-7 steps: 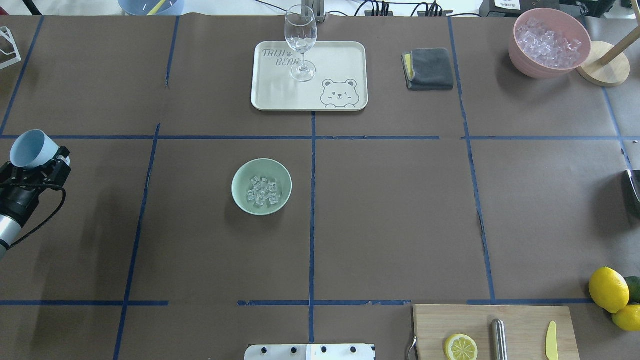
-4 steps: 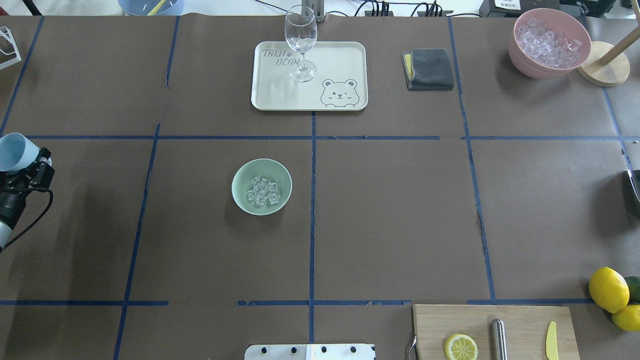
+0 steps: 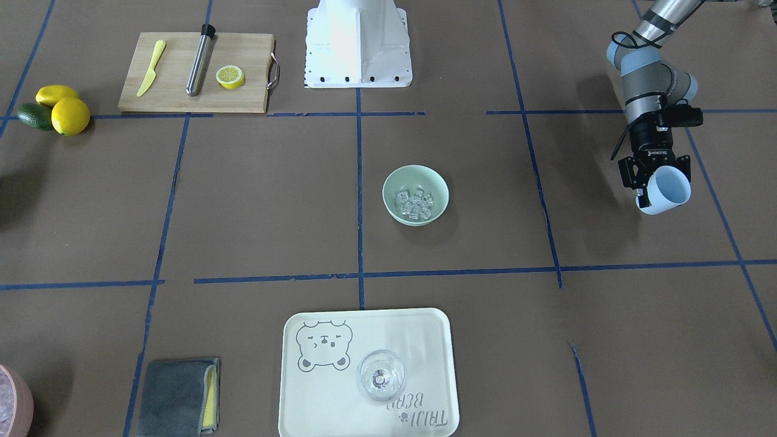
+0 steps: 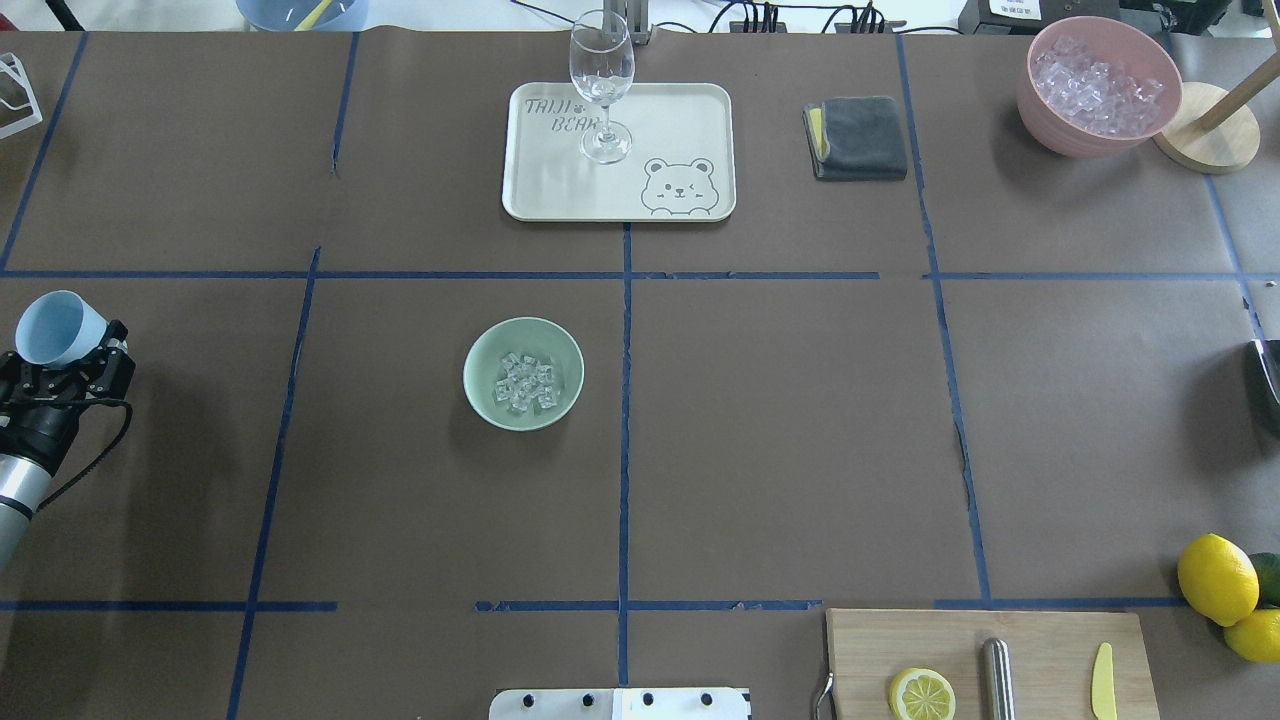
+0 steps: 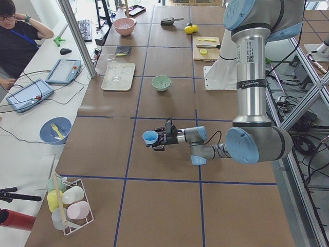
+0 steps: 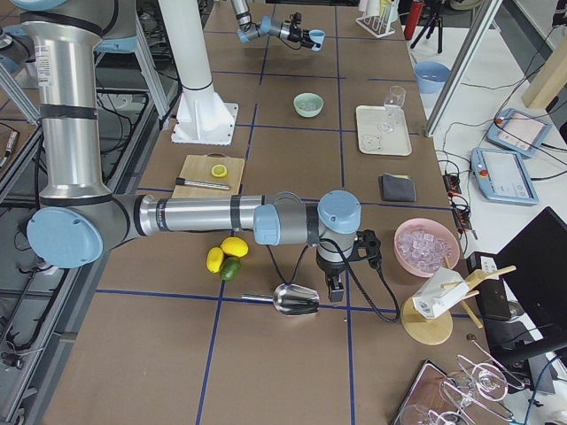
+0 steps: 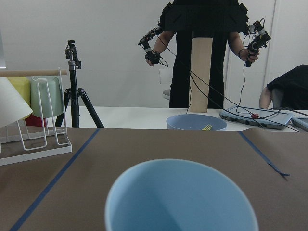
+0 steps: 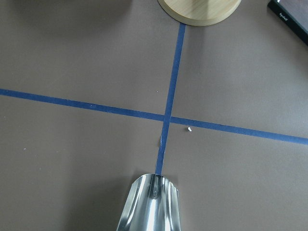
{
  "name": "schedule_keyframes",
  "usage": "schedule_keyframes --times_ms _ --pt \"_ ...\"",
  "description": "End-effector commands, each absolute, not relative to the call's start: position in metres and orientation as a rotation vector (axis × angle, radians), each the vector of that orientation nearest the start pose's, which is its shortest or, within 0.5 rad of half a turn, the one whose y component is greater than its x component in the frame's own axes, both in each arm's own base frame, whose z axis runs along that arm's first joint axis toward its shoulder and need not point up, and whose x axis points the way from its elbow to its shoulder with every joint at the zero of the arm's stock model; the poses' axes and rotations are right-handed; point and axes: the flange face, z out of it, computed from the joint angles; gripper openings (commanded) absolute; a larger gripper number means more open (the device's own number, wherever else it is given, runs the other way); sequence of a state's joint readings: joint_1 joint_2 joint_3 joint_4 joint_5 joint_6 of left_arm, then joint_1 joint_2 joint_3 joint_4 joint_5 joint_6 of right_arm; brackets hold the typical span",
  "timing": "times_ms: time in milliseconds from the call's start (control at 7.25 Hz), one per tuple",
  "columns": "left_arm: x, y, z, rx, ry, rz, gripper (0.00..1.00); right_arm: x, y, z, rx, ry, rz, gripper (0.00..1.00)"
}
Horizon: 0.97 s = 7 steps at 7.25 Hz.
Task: Pour ice into bowl
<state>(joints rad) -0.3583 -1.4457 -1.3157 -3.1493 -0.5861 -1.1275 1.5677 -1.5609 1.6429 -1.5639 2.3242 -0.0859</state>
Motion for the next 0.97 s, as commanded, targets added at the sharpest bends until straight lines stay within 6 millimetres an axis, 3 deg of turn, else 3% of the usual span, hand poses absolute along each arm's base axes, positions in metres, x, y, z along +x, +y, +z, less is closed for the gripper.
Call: schedule_keyframes --times_ms 0,276,552,828 --pt "0.3113 -0.3339 0.6595 1.202 0.684 -0.488 0.17 0.0636 -0.5006 0.6201 0.112 -0.749 -0.116 1.0" --pt "0.317 -0.328 0.6616 1.194 0.69 -0.47 0.44 0.0636 -0.5006 0.6201 0.113 -0.749 -0.117 1.0" --pt "0.3178 -0.3263 0.6622 1.192 0.691 -0.466 1.0 0.0636 -0.5006 0.6201 0.113 -0.749 -0.117 1.0" --pt "0.3162 -0.3258 0.6607 1.195 0.696 -0.465 1.0 0.0629 -0.5007 0.6201 0.112 -0.749 -0.118 1.0"
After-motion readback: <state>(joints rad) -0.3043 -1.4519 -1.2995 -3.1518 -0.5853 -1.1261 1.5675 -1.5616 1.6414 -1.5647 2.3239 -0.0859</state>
